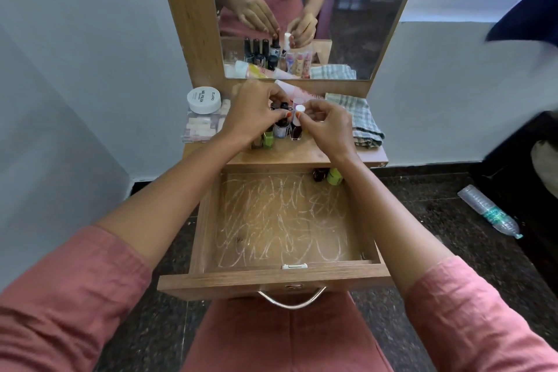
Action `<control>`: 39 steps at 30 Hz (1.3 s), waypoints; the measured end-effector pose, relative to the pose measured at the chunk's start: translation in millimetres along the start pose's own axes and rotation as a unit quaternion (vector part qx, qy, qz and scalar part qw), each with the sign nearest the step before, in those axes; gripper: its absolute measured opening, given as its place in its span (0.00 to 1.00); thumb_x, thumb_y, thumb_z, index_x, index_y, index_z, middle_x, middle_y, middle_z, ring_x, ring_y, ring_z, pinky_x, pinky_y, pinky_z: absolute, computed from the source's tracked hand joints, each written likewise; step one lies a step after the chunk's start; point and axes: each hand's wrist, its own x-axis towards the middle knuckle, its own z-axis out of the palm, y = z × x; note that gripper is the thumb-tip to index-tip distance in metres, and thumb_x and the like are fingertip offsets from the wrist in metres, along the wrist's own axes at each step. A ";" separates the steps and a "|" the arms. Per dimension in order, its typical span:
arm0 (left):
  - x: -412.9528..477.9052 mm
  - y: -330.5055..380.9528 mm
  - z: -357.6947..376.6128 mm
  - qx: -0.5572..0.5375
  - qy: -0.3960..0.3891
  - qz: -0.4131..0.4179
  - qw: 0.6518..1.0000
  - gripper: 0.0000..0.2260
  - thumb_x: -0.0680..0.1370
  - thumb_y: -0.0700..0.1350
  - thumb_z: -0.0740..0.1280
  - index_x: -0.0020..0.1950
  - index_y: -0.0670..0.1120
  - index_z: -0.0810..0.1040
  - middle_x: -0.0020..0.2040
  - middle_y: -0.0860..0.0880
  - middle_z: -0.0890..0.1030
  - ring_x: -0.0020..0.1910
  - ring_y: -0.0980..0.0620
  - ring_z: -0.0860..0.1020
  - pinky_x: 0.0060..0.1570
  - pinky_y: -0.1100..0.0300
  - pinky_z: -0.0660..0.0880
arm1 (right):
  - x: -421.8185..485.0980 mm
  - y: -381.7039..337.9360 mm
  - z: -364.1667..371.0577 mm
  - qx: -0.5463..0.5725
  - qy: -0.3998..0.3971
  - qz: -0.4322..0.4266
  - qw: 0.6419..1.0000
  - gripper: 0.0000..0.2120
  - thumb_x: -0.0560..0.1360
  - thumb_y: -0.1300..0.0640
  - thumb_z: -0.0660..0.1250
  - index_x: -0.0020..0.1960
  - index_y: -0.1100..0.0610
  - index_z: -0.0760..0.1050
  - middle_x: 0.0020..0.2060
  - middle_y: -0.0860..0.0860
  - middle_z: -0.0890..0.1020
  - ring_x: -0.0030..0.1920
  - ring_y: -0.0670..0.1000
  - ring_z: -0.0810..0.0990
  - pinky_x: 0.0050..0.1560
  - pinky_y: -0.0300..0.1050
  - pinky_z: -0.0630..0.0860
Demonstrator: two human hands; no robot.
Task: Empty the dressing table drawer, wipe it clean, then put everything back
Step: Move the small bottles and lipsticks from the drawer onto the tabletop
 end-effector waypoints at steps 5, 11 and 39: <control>4.5 -6.8 8.0 0.034 0.003 -0.012 0.999 0.08 0.70 0.47 0.71 0.49 0.49 0.82 0.46 0.50 0.83 0.52 0.53 0.77 0.54 0.57 0.58 | 5.2 7.2 7.7 -0.027 -0.023 -0.001 0.999 0.04 0.72 0.61 0.69 0.44 0.62 0.80 0.35 0.52 0.79 0.33 0.42 0.74 0.35 0.26 0.72; 8.1 -11.9 11.5 0.062 -0.014 -0.016 0.998 0.08 0.71 0.48 0.71 0.49 0.50 0.81 0.48 0.52 0.83 0.54 0.54 0.75 0.60 0.54 0.56 | 5.1 12.7 10.2 -0.039 -0.019 -0.008 0.999 0.06 0.72 0.61 0.69 0.46 0.63 0.79 0.35 0.51 0.79 0.33 0.40 0.73 0.35 0.24 0.71; -36.8 4.3 14.2 0.020 0.044 0.033 0.998 0.04 0.73 0.44 0.68 0.47 0.48 0.81 0.47 0.53 0.82 0.54 0.56 0.72 0.47 0.63 0.51 | -32.8 19.1 -29.6 -0.019 0.018 0.041 0.999 0.06 0.72 0.61 0.70 0.48 0.61 0.79 0.40 0.52 0.81 0.40 0.47 0.79 0.40 0.29 0.76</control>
